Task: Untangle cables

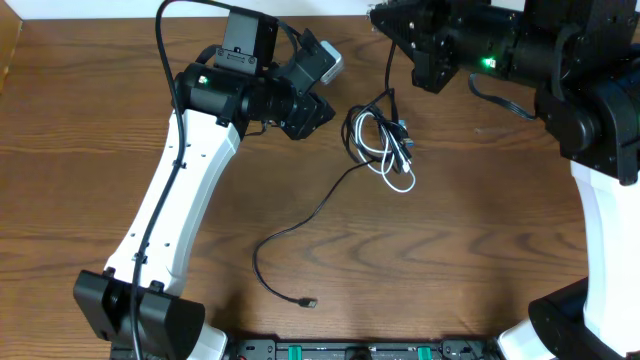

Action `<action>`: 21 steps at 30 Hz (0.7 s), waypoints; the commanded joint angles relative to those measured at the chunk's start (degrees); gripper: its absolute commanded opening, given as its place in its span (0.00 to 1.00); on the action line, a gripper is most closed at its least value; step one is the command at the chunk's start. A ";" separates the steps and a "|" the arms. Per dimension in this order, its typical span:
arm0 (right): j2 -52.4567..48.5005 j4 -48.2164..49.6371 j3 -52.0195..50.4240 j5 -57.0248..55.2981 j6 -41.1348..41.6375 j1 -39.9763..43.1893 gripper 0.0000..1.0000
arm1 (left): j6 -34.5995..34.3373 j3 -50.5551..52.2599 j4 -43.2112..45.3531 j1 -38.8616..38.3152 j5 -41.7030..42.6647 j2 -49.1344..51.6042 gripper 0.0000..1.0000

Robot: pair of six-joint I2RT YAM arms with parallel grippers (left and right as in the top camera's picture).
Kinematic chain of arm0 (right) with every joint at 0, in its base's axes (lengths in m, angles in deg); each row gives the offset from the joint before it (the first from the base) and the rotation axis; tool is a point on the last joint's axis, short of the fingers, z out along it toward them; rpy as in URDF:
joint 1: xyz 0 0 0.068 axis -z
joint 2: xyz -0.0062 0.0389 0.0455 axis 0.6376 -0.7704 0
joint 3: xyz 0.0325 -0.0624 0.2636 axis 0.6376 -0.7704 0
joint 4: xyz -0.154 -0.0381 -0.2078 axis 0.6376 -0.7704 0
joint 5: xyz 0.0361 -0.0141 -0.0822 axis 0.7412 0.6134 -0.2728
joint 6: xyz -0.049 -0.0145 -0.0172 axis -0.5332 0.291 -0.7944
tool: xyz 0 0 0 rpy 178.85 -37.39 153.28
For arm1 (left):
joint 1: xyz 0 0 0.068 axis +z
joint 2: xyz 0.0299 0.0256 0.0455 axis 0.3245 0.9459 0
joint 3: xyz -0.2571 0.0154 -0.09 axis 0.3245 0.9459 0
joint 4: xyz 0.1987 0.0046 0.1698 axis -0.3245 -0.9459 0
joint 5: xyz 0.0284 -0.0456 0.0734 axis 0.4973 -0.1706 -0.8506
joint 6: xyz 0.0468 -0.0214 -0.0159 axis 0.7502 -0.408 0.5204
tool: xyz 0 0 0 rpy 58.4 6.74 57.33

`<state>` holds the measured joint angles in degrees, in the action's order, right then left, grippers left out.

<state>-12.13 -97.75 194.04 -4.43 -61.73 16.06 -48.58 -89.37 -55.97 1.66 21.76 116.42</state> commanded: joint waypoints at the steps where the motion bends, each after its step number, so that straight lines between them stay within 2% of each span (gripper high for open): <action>1: 0.42 1.07 0.96 2.29 1.16 -0.13 0.01 | 0.17 0.28 1.07 0.04 8.66 0.90 0.49; 6: 0.42 1.18 0.96 3.50 1.14 -0.13 0.01 | 2.84 0.28 1.73 0.04 18.91 1.38 0.50; 13: 0.46 1.53 0.96 3.54 1.14 -0.13 0.01 | 3.82 0.55 1.53 0.04 21.99 1.57 0.50; 17: 0.46 2.73 0.96 6.08 1.18 -0.13 0.01 | 5.35 2.16 2.25 -0.04 23.82 1.57 0.46; 21: 0.46 3.41 0.96 9.64 2.08 -0.13 0.01 | 5.38 4.48 4.13 -0.07 23.30 1.57 0.51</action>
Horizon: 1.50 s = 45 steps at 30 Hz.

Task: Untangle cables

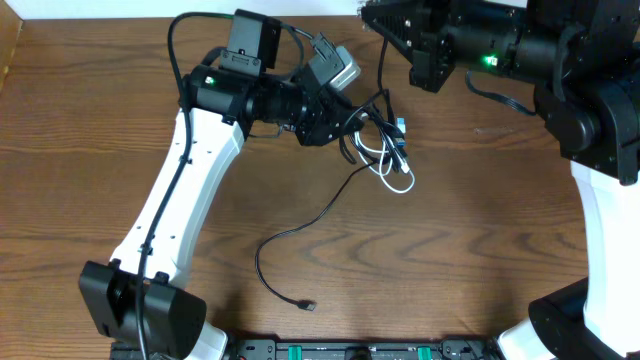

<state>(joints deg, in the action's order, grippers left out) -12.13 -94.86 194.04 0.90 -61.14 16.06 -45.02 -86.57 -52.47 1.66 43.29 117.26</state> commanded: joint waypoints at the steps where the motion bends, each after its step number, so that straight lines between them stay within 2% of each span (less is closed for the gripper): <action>1: 0.46 0.50 0.96 5.03 1.46 -0.13 0.01 | 1.86 1.86 0.74 -0.07 1.57 0.74 0.52; 10: 0.46 1.29 0.96 9.33 2.25 -0.13 0.01 | 3.06 1.97 3.26 -0.22 2.05 0.74 0.52; 11: 0.46 1.60 0.96 9.86 2.34 -0.13 0.01 | 3.06 1.97 3.63 -0.22 2.08 0.74 0.48; 13: 0.46 1.95 0.96 10.38 2.49 -0.13 0.01 | 3.04 1.97 4.09 -0.22 2.08 0.74 0.19; 14: 0.46 1.92 0.96 10.40 2.49 -0.13 0.01 | 2.99 1.97 3.96 -0.22 2.05 0.74 0.09; 15: 0.46 1.79 0.96 10.36 2.49 -0.13 0.01 | 2.86 1.97 3.80 -0.22 2.05 0.74 0.08; 20: 0.46 0.11 0.96 7.69 1.33 -0.07 0.01 | 2.82 1.99 2.93 -0.15 1.81 0.74 0.08; 29: 0.46 -9.22 0.96 -11.96 -3.63 0.00 0.01 | 2.80 1.97 0.94 -0.15 -1.88 0.72 0.08; 41: -0.46 -17.68 0.90 -24.76 -6.14 3.28 0.01 | 1.42 1.97 -1.16 -0.17 -2.64 -2.40 0.08; 42: -0.63 -18.45 0.90 -24.76 -6.62 3.50 0.20 | 1.01 1.97 -1.16 -0.17 -2.62 -3.19 0.08; 43: -0.85 -19.17 0.90 -24.76 -7.26 3.65 0.67 | 0.22 1.97 -1.18 -0.17 -2.62 -4.33 0.08; 44: -1.05 -19.80 0.90 -24.81 -8.11 3.67 0.99 | -0.59 1.97 -1.18 -0.17 -2.62 -5.66 0.08; 45: -1.27 -20.59 0.90 -24.81 -8.83 3.69 0.99 | -1.46 1.97 -1.18 -0.20 -2.64 -7.04 0.08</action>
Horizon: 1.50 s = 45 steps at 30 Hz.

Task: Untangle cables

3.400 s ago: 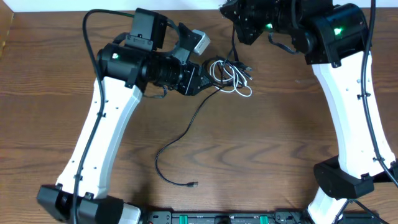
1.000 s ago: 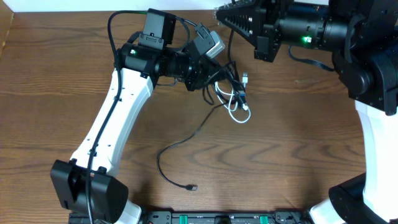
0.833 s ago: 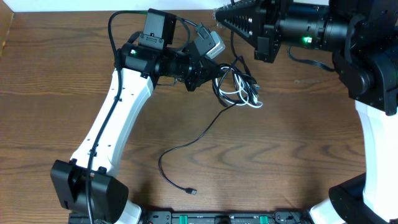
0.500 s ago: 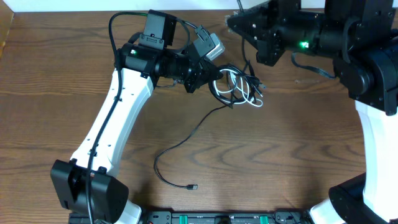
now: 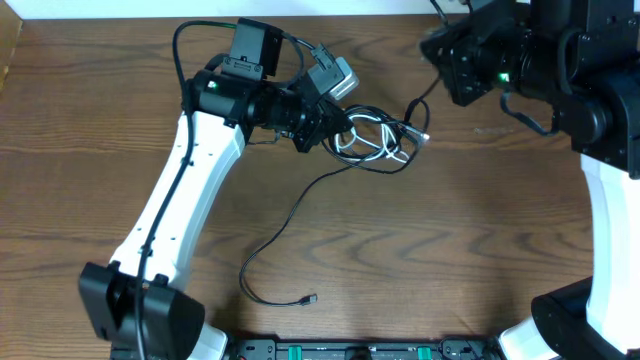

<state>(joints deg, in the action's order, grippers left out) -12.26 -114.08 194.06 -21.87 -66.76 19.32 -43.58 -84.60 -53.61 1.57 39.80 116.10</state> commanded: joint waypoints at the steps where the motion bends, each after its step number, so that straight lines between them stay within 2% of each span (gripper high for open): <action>1: -1.42 -1.90 0.87 -2.03 -3.74 0.44 0.99 | -3.67 0.00 -0.02 -0.13 0.85 -7.39 0.08; 7: -3.17 -4.33 0.87 -1.33 -3.89 0.44 0.99 | -4.24 0.00 -0.02 -0.35 0.74 -16.65 0.07; 14: -4.00 -5.25 0.87 -1.14 -3.91 0.33 0.99 | -5.38 0.00 -0.37 -0.35 -2.40 -22.12 0.08; 24: -7.48 -6.93 0.31 1.84 -4.00 0.33 0.99 | -15.37 -0.07 -0.02 -0.48 -2.12 -22.95 0.08; 30: -11.89 -6.84 -0.94 11.37 -9.44 0.33 0.99 | -15.41 -0.07 -0.07 -0.90 2.56 -24.13 0.08; 32: -13.64 -7.17 -0.94 16.57 -11.67 0.31 0.82 | -15.34 -0.07 -0.13 -1.77 2.32 -24.74 0.08; 33: -13.99 -7.58 -0.94 18.99 -13.53 0.33 0.80 | -15.15 -0.07 -0.13 -1.97 2.05 -24.83 0.08; 37: -14.58 -10.25 -0.96 27.04 -25.97 0.44 0.85 | -13.07 -0.07 -1.77 -2.01 1.36 -24.81 0.08; 38: -14.51 -10.27 -0.96 27.56 -27.08 0.61 0.84 | -10.82 -0.07 -3.78 -2.01 0.07 -24.79 0.08; 45: -14.51 -10.47 -0.96 29.53 -27.08 1.14 0.84 | -6.88 -0.04 -7.13 -2.01 -2.32 -24.70 0.08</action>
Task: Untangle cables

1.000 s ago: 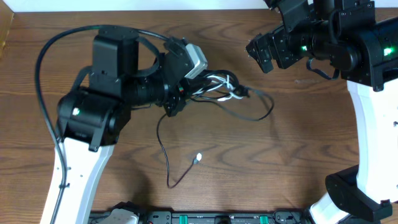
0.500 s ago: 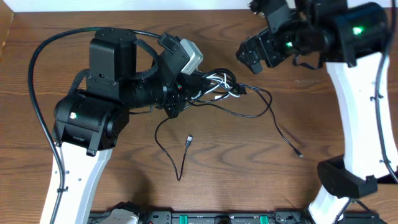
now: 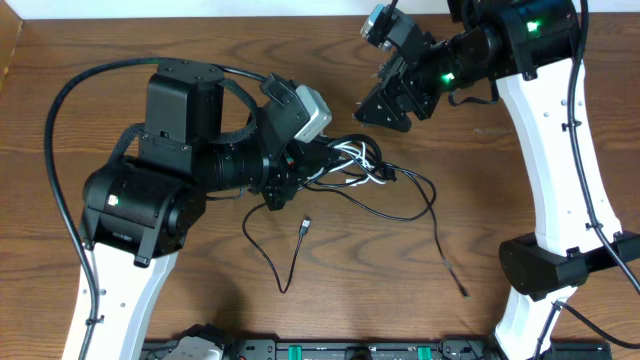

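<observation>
A tangle of black and white cables (image 3: 355, 160) hangs at the tip of my left gripper (image 3: 318, 162), which is raised high and appears shut on the tangle's left side. From the tangle, one black cable (image 3: 432, 200) sweeps right and down to a free end (image 3: 463, 292). Another black cable (image 3: 285, 285) loops below, and its plug (image 3: 303, 227) lies near the middle. My right gripper (image 3: 382, 108) hovers just above and to the right of the tangle. No cable shows in it, and its jaws are too dark to read.
The wooden table (image 3: 560, 330) carries both arm bases, the right one (image 3: 540, 265) close to the long cable's free end. A black rail (image 3: 330, 350) runs along the front edge. The left arm's bulky body (image 3: 150, 190) covers much of the table's left half.
My left arm has risen with the tangle in its gripper. The right gripper has come down and left to just above the tangle. A long black cable now trails right to a free end.
First the tangle lay on the table between the grippers, with a cable rising to the right gripper. The left gripper then reached the tangle's left side and stayed on it while the tangle stretched out sideways. Now it holds the tangle up, cables trailing.
</observation>
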Action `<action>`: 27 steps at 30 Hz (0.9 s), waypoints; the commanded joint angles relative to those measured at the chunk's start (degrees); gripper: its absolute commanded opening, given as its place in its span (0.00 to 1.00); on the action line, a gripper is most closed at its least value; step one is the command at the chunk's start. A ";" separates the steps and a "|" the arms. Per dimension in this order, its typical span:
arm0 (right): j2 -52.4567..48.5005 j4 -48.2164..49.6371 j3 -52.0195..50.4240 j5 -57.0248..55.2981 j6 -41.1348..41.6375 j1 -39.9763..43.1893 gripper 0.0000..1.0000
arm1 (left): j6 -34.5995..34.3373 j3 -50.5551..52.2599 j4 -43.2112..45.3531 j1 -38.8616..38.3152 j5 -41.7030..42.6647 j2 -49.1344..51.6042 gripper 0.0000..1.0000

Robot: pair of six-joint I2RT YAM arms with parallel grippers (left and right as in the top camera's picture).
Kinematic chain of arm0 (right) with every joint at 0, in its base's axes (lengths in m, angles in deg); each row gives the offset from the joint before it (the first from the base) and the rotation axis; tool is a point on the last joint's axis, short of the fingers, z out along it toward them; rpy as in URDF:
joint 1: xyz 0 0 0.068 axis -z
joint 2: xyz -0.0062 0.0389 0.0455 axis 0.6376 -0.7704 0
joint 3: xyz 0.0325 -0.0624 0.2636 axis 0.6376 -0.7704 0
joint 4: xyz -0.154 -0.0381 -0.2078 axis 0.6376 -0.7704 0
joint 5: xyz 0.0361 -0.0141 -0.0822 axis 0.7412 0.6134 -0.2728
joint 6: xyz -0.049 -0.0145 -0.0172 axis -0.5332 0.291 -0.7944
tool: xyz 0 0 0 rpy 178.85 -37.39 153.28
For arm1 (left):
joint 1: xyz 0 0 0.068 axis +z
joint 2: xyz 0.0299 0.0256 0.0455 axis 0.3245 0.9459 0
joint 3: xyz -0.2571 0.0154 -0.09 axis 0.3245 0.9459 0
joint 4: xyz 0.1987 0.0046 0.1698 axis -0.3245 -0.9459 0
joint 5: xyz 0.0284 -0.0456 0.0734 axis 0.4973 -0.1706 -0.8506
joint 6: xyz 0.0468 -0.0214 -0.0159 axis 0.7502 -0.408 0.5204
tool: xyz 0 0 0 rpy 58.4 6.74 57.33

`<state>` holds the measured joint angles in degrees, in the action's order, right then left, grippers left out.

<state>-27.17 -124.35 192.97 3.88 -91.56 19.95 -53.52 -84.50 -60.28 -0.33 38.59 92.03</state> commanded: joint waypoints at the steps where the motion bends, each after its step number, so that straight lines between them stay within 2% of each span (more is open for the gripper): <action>1: 0.39 -0.35 0.13 4.46 -2.27 0.50 0.83 | 3.04 -0.15 -0.57 -0.11 -2.36 -0.59 0.08; 4: 0.39 -1.66 0.13 6.40 -3.65 0.37 0.79 | 4.42 -0.15 -1.62 -0.11 -3.34 -0.46 0.07; 8: 0.39 -5.38 0.13 7.87 -8.94 0.13 0.79 | 5.40 -0.15 -2.86 -0.11 -3.98 -0.24 0.08; 14: 0.39 -5.40 0.13 8.46 -9.64 -1.92 0.69 | 7.78 -0.15 -3.50 -0.11 -4.00 -0.22 0.08; 21: 0.39 -5.40 -1.03 7.78 -11.23 -7.08 0.68 | 8.83 -0.15 0.70 -0.11 -3.98 -0.24 0.08; 25: 0.39 -5.40 -1.05 5.84 -10.03 -8.15 0.55 | 8.98 -0.15 1.01 -0.11 -4.00 -0.22 0.08; 27: 0.39 -5.40 -1.09 5.86 -9.49 -8.15 0.62 | 9.05 -0.15 1.33 -0.11 -4.00 -0.24 0.08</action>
<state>-27.17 -129.51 192.29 9.17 -101.42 12.50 -45.48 -84.50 -59.84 -0.33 34.05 92.05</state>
